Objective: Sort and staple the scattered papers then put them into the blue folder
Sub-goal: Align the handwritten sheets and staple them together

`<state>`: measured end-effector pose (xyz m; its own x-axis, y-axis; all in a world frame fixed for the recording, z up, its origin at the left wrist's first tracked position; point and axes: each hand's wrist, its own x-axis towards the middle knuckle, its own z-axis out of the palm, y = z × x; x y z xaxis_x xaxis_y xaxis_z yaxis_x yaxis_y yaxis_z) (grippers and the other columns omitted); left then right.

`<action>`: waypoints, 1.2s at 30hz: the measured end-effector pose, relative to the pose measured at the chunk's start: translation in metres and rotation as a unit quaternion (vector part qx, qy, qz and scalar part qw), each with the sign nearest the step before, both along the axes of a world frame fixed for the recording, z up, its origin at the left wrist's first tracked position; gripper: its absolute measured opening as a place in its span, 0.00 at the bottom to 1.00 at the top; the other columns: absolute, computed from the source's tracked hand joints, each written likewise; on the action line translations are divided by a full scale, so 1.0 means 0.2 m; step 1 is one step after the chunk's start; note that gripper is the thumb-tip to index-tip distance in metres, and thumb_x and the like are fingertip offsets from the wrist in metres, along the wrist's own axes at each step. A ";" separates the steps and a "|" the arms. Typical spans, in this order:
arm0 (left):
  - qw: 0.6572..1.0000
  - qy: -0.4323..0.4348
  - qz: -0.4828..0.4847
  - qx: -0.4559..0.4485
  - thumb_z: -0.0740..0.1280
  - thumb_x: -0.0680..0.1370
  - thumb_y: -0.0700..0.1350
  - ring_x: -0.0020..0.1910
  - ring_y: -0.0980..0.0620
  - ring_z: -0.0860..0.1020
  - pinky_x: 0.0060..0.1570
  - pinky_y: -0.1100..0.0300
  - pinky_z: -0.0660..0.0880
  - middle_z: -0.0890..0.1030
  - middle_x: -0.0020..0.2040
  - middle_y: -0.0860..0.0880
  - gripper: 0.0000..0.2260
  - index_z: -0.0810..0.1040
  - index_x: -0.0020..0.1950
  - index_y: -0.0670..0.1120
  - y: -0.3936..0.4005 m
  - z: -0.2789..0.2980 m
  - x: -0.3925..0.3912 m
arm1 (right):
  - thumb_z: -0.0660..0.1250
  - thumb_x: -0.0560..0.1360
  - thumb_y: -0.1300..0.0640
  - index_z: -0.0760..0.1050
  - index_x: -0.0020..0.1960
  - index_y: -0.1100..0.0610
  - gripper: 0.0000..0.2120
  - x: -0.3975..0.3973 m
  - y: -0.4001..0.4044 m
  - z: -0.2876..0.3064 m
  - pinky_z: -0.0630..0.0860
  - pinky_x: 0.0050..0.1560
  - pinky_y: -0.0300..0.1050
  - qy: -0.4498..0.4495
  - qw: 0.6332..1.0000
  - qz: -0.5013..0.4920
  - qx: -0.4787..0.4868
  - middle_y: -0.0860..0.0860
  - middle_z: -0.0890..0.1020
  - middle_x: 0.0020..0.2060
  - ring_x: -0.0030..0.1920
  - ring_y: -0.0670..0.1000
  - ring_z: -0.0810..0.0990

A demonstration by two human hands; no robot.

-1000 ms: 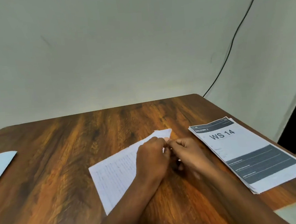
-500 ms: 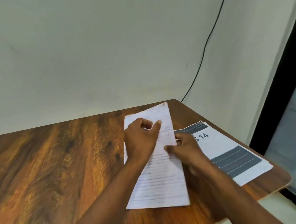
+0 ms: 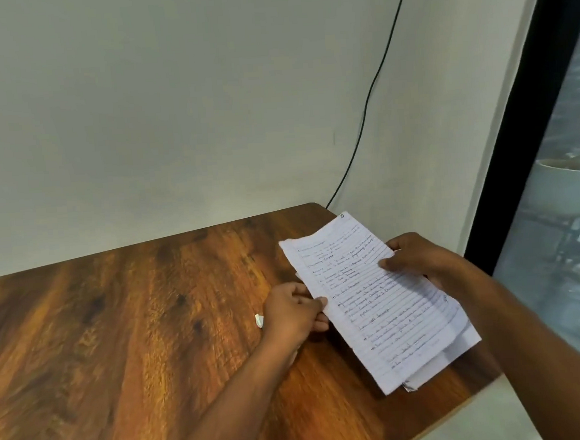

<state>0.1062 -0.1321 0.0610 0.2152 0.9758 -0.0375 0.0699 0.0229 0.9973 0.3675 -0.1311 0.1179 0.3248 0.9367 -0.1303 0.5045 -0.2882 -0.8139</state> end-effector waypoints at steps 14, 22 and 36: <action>0.999 0.015 -0.017 -0.032 0.76 0.76 0.33 0.38 0.47 0.88 0.47 0.46 0.86 0.88 0.46 0.43 0.19 0.74 0.63 0.45 0.02 -0.12 0.26 | 0.79 0.72 0.55 0.81 0.48 0.50 0.09 0.16 0.05 -0.19 0.79 0.50 0.48 -0.209 0.972 -0.104 0.018 0.45 0.81 0.45 0.47 0.48 0.80; 0.996 0.090 -0.010 0.016 0.76 0.77 0.35 0.36 0.51 0.87 0.36 0.58 0.85 0.85 0.52 0.42 0.32 0.63 0.75 0.48 0.01 -0.14 0.28 | 0.78 0.71 0.51 0.80 0.51 0.47 0.11 0.14 0.04 -0.33 0.79 0.47 0.46 -0.227 0.963 -0.146 0.015 0.46 0.83 0.49 0.46 0.49 0.82; 0.982 0.168 0.021 0.087 0.77 0.76 0.39 0.32 0.54 0.85 0.36 0.56 0.84 0.85 0.39 0.48 0.23 0.73 0.68 0.48 -0.01 -0.14 0.21 | 0.74 0.73 0.41 0.77 0.58 0.52 0.20 -0.03 0.00 -0.31 0.81 0.47 0.48 -0.364 0.921 -0.136 -0.024 0.48 0.82 0.49 0.46 0.51 0.82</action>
<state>0.1480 -0.1343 0.0329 0.1785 0.9815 0.0688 0.3987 -0.1361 0.9069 0.3610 -0.1318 0.0560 0.5647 0.8063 0.1762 0.8153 -0.5118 -0.2709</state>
